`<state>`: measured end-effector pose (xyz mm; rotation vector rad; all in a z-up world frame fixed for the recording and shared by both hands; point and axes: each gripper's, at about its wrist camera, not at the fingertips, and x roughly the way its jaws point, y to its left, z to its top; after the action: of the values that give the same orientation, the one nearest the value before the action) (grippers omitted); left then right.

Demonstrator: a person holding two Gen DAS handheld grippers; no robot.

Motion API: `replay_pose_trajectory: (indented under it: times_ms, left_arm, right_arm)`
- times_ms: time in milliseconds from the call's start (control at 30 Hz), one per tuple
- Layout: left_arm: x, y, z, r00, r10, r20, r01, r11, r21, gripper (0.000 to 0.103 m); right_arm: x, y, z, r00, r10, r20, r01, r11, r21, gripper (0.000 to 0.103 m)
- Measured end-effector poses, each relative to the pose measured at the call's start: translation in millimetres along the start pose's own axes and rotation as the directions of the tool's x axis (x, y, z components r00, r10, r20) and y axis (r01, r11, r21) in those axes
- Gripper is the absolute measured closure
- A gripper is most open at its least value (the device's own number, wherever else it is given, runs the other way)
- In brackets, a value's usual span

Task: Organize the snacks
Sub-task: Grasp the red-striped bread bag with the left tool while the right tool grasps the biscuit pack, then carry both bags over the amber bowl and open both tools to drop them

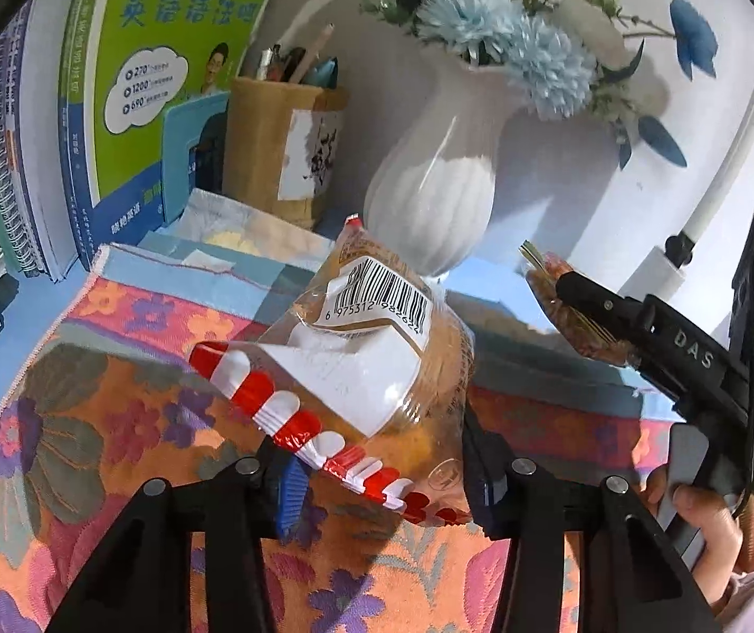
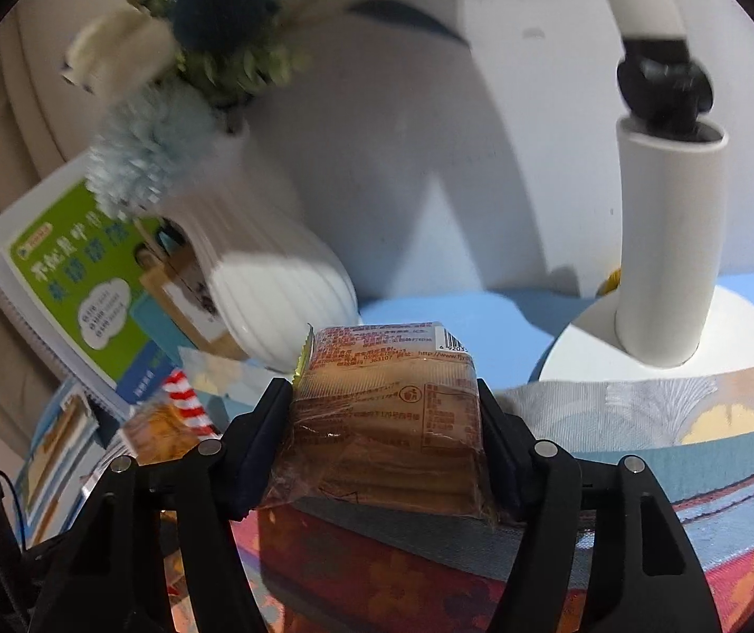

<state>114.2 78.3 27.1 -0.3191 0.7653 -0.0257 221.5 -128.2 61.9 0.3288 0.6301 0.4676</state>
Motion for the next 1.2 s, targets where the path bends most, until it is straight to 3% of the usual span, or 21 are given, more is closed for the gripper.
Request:
replay_pose_trajectory:
  times_ms: [133,233,300,367,733,900,1067,1200]
  left_arm:
    - [7.0,2.1,2.9,0.998,-0.050,-0.031,0.049,0.998,-0.025,0.054]
    - [11.2,6.9,5.2,0.998,-0.061,-0.035,0.059,0.997,-0.051,0.040]
    - [11.5,15.8,6.4,0.995,-0.101,-0.015,0.099,0.990,-0.098,0.039]
    - [9.0,21.8,7.5,0.991,-0.136,0.011,0.137,0.984,-0.112,0.057]
    - [-13.6,-0.1,8.5,0.989,-0.064,0.135,0.061,0.998,0.025,0.060]
    - [-18.8,-9.9,7.2,0.983,-0.083,0.167,0.070,0.994,0.084,0.060]
    - [-25.4,-32.4,5.6,0.986,-0.102,0.133,0.082,0.985,0.149,0.060]
    - [-40.1,-62.4,2.9,0.983,-0.153,0.102,0.132,0.973,0.189,0.060]
  right_arm:
    - [3.6,7.2,0.4,1.000,0.000,-0.012,-0.001,1.000,-0.027,0.038]
    - [3.9,7.9,1.1,1.000,0.001,-0.013,-0.001,1.000,-0.031,0.038]
    - [4.1,6.6,1.9,1.000,0.005,-0.016,-0.006,1.000,-0.022,0.038]
    - [3.8,5.0,1.3,1.000,0.009,-0.016,-0.009,1.000,-0.019,0.038]
    - [0.5,17.5,-1.9,1.000,0.022,0.009,-0.021,0.997,-0.076,0.038]
    - [-13.8,22.9,-4.7,0.999,0.042,0.021,-0.041,0.997,-0.060,0.038]
    - [-55.5,32.2,-6.6,0.997,0.045,0.066,-0.042,0.998,-0.046,0.038]
    - [-93.2,25.0,-4.4,0.997,0.022,0.071,-0.019,0.999,-0.030,0.038]
